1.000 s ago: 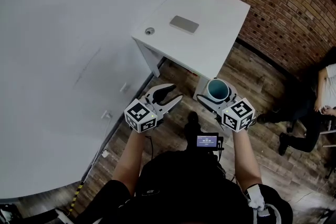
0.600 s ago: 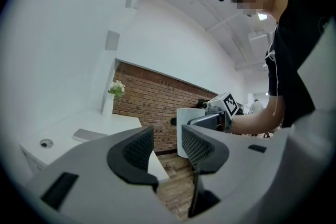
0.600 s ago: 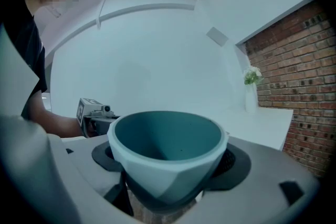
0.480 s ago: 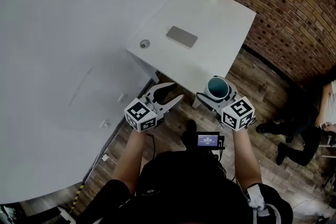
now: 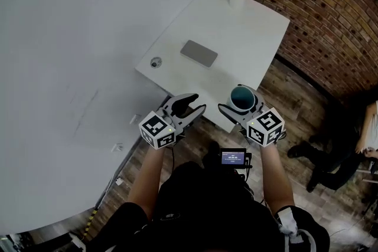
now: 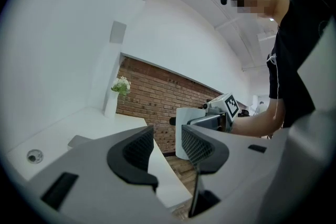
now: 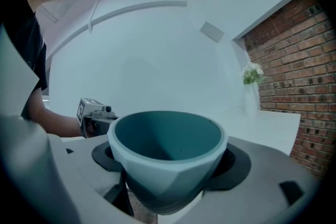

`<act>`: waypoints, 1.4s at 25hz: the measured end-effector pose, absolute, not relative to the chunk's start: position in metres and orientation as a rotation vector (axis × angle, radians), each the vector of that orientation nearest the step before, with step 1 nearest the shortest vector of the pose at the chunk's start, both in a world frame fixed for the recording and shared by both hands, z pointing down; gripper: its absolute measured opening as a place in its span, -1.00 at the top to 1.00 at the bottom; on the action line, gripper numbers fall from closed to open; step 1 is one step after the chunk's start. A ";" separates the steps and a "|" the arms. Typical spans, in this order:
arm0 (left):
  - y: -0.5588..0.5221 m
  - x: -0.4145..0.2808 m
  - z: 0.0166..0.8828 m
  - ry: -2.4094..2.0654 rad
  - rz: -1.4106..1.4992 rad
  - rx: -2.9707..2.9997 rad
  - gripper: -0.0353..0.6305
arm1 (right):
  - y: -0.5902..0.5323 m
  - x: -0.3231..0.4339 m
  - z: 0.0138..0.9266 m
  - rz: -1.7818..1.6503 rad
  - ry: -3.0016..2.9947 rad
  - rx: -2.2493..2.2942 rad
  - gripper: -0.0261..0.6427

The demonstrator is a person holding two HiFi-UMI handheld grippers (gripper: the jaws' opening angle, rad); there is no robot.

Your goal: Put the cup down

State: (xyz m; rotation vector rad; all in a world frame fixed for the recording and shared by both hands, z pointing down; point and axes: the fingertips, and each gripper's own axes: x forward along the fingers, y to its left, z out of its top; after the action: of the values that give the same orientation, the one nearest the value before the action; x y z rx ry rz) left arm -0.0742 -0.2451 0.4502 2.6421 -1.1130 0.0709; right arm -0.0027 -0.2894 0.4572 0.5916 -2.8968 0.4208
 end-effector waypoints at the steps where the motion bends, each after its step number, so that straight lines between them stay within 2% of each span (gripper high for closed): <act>1: -0.249 -0.073 0.450 -1.111 0.071 2.643 0.38 | -0.293 -0.002 0.458 0.426 -2.896 0.593 -0.32; 17: -0.264 -0.063 0.446 -1.104 0.087 2.645 0.38 | -0.306 -0.010 0.452 0.444 -2.917 0.532 -0.32; 35: -0.283 -0.088 0.446 -1.027 0.060 2.671 0.38 | -0.317 -0.049 0.454 0.418 -2.876 0.542 -0.32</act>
State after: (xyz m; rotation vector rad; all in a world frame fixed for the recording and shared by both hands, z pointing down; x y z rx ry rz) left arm -0.0884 -0.2834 0.4459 2.6709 -1.0266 0.0598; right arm -0.0488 -0.3169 0.4541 0.5420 -2.8756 0.4180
